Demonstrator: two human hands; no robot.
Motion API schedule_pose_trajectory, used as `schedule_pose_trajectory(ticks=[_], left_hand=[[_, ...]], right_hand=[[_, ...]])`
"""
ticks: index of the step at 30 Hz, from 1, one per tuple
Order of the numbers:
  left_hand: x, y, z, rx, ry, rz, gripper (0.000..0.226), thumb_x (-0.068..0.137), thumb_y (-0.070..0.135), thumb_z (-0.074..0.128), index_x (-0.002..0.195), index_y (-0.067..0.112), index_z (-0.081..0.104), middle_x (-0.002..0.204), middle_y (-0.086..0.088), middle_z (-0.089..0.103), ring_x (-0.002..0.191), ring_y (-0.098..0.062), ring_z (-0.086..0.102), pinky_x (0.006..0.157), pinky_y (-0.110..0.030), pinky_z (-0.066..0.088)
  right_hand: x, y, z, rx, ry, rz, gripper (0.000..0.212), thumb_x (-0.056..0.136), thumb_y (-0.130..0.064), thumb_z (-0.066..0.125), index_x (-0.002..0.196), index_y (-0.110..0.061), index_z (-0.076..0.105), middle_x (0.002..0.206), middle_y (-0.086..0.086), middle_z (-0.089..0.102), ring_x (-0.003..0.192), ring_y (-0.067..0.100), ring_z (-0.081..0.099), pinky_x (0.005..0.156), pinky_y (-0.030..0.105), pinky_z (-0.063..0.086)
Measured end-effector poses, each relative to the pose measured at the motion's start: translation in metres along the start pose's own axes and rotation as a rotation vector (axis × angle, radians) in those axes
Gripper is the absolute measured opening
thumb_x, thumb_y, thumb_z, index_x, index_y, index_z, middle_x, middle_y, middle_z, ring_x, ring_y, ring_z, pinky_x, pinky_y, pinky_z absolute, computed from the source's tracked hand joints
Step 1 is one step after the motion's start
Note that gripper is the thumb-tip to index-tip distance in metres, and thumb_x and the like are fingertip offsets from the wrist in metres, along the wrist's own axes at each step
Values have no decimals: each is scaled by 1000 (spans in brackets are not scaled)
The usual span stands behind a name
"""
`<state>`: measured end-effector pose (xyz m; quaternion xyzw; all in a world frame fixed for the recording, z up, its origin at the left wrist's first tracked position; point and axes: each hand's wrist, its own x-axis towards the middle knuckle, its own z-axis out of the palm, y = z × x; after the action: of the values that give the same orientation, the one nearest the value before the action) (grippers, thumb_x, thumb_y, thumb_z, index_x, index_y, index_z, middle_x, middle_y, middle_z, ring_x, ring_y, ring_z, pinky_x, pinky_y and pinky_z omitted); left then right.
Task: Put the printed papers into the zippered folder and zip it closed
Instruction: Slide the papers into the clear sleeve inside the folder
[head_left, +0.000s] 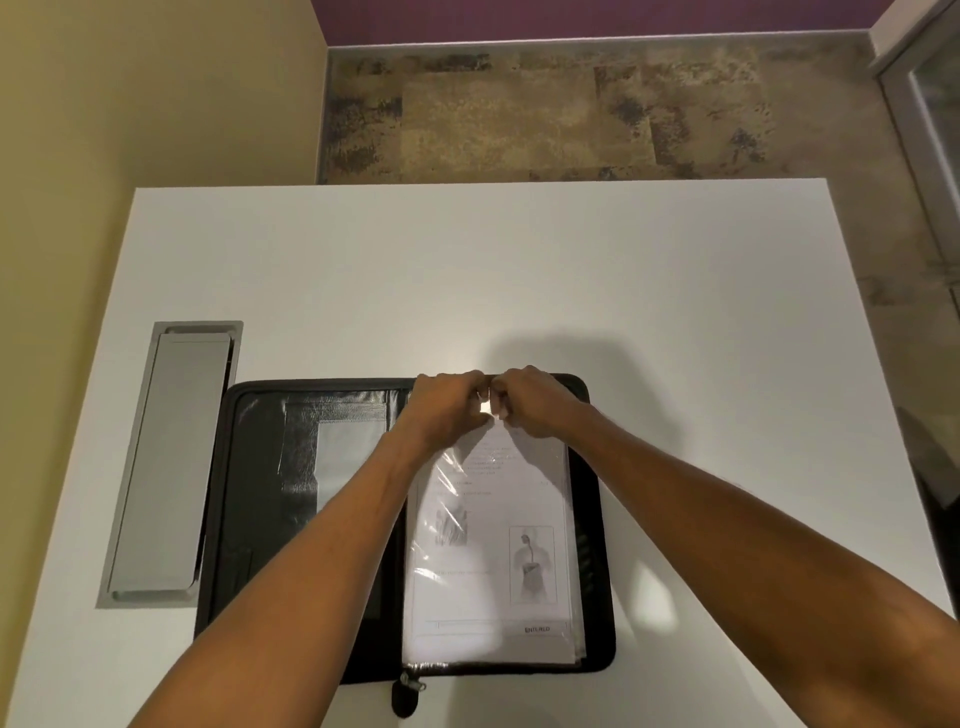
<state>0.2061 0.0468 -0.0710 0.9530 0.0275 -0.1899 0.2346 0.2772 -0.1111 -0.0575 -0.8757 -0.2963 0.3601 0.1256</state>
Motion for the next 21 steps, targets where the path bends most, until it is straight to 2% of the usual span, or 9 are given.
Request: schedule_pose_trajectory(ticks=[1,4,8,12,14,16,18,21], left_hand=[[1,-1,-2,75,-49,17,23,89,38,76,107,28,65,96,13,75,95,-16,71,90,-39,50],[6,-3,-7,163,-156,49,15,89,36,76,96,29,64,90,17,69,98,-14,68,86,-35,34],[11,-1,-16,191,-220,49,9,91,32,71,99,28,73,101,11,76,96,-15,67,84,-35,33],[14,3,-18,188,-177,50,14,92,27,60,86,26,72,87,9,76,81,-17,64,76,-33,35],[14,3,-18,195,-149,34,20,91,26,59,72,28,63,77,10,71,72,-16,58,74,-32,33],[14,2,-18,179,-99,25,33,90,22,61,60,30,50,60,12,57,61,-14,49,68,-31,29],[14,-1,-16,140,-67,6,31,90,21,65,63,30,55,57,13,53,58,-11,47,68,-31,33],[9,-4,-17,57,-54,-17,5,92,25,71,93,29,74,82,10,72,78,-17,64,86,-39,49]], right_hand=[[-1,0,0,5,9,6,19,87,1,66,97,-14,73,94,1,71,85,23,67,80,40,58],[-4,-2,-3,3,12,20,20,86,1,67,92,-16,75,97,4,73,84,23,66,81,37,58],[-8,0,-3,0,5,53,21,86,3,64,88,-16,74,97,7,75,88,28,72,82,43,62],[-10,1,-1,-49,7,52,19,90,1,60,94,-12,73,101,7,73,91,29,71,83,45,61],[-11,2,-3,-77,21,42,17,92,-4,57,96,-12,72,102,8,73,89,29,70,81,43,60],[-11,4,-4,-108,68,47,17,92,-7,55,97,-14,70,98,5,73,85,27,67,76,36,53],[-12,5,-5,-117,103,56,24,88,-2,55,95,-19,70,97,-1,73,86,24,65,81,33,45],[-13,10,-1,-99,128,89,27,86,1,56,90,-23,68,93,-5,74,90,20,68,95,37,47]])
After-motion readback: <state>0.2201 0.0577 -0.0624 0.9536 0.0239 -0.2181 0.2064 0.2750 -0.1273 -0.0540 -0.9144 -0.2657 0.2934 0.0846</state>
